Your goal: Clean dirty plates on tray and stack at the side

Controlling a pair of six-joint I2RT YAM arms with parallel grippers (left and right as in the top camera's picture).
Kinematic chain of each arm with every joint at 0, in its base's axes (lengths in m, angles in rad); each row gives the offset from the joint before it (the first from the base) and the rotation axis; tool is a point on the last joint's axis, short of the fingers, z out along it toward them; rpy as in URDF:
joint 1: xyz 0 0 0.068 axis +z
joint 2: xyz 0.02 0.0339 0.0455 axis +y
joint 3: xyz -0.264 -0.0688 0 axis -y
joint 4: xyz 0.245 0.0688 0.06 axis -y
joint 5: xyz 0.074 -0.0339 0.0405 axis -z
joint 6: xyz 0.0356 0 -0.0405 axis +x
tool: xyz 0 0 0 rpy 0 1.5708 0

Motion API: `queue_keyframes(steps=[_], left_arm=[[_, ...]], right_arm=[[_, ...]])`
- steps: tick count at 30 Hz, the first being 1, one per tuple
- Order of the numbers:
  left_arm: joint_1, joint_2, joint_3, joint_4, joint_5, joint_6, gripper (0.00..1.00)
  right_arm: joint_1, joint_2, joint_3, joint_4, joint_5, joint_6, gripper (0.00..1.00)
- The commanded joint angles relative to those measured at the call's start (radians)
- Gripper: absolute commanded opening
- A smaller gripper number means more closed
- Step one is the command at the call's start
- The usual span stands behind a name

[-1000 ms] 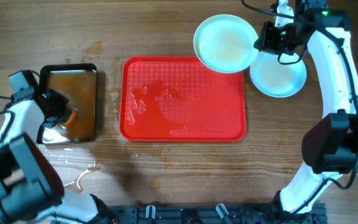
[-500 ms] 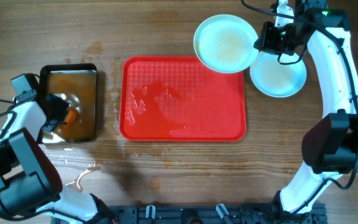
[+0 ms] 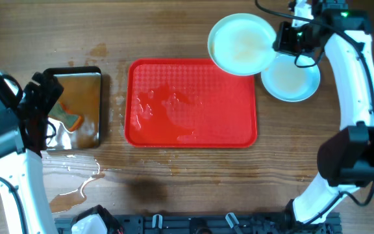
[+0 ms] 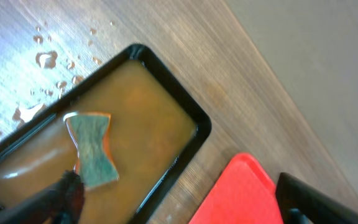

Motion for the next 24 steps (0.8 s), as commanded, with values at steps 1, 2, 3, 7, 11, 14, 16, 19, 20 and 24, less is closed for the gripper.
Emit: queue_keyframes(steps=[1, 2, 3, 7, 11, 14, 16, 19, 20, 24], left_arm=[[0.002, -0.010, 0.007, -0.058, 0.026, 0.005, 1.00], [0.002, -0.010, 0.007, -0.075, 0.026, 0.005, 1.00], [0.002, -0.010, 0.007, -0.087, 0.026, 0.005, 1.00], [0.002, -0.010, 0.007, -0.092, 0.026, 0.005, 1.00], [0.002, -0.010, 0.007, -0.091, 0.026, 0.005, 1.00], [0.002, -0.010, 0.007, -0.091, 0.026, 0.005, 1.00], [0.002, -0.010, 0.007, -0.091, 0.026, 0.005, 1.00], [0.002, -0.010, 0.007, -0.091, 0.026, 0.005, 1.00], [0.002, -0.010, 0.007, -0.091, 0.026, 0.005, 1.00], [0.002, -0.010, 0.007, -0.091, 0.026, 0.005, 1.00]], right_arm=[[-0.062, -0.058, -0.005, -0.028, 0.145, 0.025, 0.04], [-0.080, -0.057, -0.013, -0.032, 0.173, 0.026, 0.04], [-0.102, -0.057, -0.027, -0.032, 0.200, 0.037, 0.04], [-0.196, -0.056, -0.132, 0.026, 0.212, 0.061, 0.04], [-0.266, -0.056, -0.312, 0.179, 0.217, 0.099, 0.04], [-0.275, -0.056, -0.396, 0.258, 0.217, 0.139, 0.04], [-0.275, -0.056, -0.424, 0.278, 0.217, 0.142, 0.04], [-0.275, -0.056, -0.426, 0.295, 0.217, 0.141, 0.63], [-0.275, -0.056, -0.426, 0.296, 0.217, 0.141, 0.63], [-0.275, -0.062, -0.391, 0.241, 0.200, 0.140, 0.72]])
